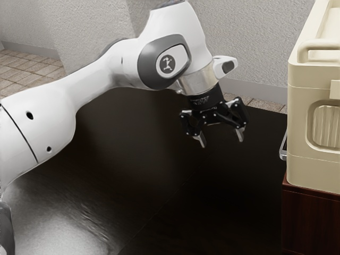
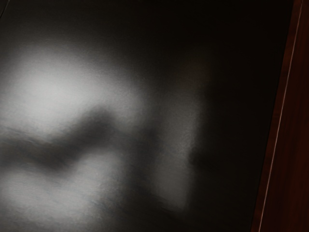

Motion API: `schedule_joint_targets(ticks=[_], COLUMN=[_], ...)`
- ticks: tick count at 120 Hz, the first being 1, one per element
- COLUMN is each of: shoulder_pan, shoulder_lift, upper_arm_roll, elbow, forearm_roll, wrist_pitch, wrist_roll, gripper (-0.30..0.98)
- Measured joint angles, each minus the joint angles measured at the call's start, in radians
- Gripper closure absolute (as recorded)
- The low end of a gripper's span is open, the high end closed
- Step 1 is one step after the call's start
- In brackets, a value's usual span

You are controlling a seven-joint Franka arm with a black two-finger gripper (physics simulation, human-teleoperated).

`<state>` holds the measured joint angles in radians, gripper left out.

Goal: Pull the drawer handle with one arm to open the drawer

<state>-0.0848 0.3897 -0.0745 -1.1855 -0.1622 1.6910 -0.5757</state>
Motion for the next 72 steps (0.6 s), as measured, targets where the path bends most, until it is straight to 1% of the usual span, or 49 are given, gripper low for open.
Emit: schedule_joint_targets(ticks=[21,36,72], shoulder_pan=[-0.009,-0.016,-0.023], shoulder_lift=[0.027,0.038,0.051], upper_arm_roll=[-0.004,-0.008,-0.031], elbow=[0.004,0.003,0.0], forearm_roll=[-0.007,-0.046,-0.092], wrist_pitch=[0.085,0.135,0.209], wrist_roll=[-0.037,-0.047,-0.043], gripper=[0.0,0.0,0.0])
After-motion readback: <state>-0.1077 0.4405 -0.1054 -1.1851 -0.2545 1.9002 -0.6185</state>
